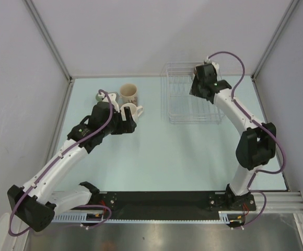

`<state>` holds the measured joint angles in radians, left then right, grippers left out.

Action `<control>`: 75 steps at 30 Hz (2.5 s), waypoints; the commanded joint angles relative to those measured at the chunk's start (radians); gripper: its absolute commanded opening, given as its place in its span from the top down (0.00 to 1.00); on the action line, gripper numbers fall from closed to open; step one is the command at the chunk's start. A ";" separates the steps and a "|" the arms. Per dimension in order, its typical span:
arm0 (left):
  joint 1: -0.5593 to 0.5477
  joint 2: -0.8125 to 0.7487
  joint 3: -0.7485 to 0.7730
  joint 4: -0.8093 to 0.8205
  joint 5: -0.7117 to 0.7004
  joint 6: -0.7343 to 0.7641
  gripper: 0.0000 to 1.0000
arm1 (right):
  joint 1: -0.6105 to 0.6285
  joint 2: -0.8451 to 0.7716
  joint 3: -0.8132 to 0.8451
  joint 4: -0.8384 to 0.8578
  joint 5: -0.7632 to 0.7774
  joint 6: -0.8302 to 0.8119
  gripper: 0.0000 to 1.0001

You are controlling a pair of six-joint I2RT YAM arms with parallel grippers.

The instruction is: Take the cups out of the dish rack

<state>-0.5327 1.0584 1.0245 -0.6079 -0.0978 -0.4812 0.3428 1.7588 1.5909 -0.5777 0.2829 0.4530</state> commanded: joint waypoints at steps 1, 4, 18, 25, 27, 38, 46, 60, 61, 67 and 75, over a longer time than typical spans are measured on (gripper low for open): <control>-0.009 -0.032 -0.001 0.027 0.000 -0.014 0.12 | -0.037 0.128 0.260 -0.044 0.019 0.004 0.44; -0.009 -0.032 0.005 0.023 -0.002 -0.019 0.12 | -0.073 0.241 0.380 -0.047 0.010 0.035 0.39; -0.009 -0.017 -0.018 0.010 -0.002 -0.007 0.12 | -0.114 0.582 0.676 0.180 0.071 -0.108 0.17; -0.010 -0.009 -0.052 0.008 -0.011 0.013 0.13 | -0.114 0.732 0.848 0.222 0.127 -0.209 0.06; -0.010 -0.006 -0.060 0.007 -0.017 0.015 0.12 | -0.122 0.763 0.863 0.231 0.125 -0.200 0.06; -0.012 0.009 -0.070 0.028 -0.022 0.009 0.13 | -0.160 0.875 0.948 0.299 0.119 -0.194 0.05; -0.026 0.009 -0.098 0.057 -0.031 -0.007 0.13 | -0.179 0.907 0.954 0.371 0.095 -0.217 0.05; -0.072 0.057 -0.086 0.086 -0.074 -0.019 0.13 | -0.211 0.976 0.989 0.403 -0.007 -0.203 0.05; -0.075 0.060 -0.086 0.092 -0.072 -0.020 0.13 | -0.214 0.981 0.988 0.406 -0.013 -0.200 0.05; -0.095 0.081 -0.092 0.105 -0.080 -0.027 0.14 | -0.215 0.989 0.988 0.412 -0.037 -0.191 0.17; -0.105 0.078 -0.106 0.111 -0.083 -0.033 0.14 | -0.211 0.970 0.946 0.412 -0.031 -0.168 0.88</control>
<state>-0.6258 1.1427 0.9279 -0.5377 -0.1623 -0.4973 0.1375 2.7232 2.5347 -0.1974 0.2527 0.2646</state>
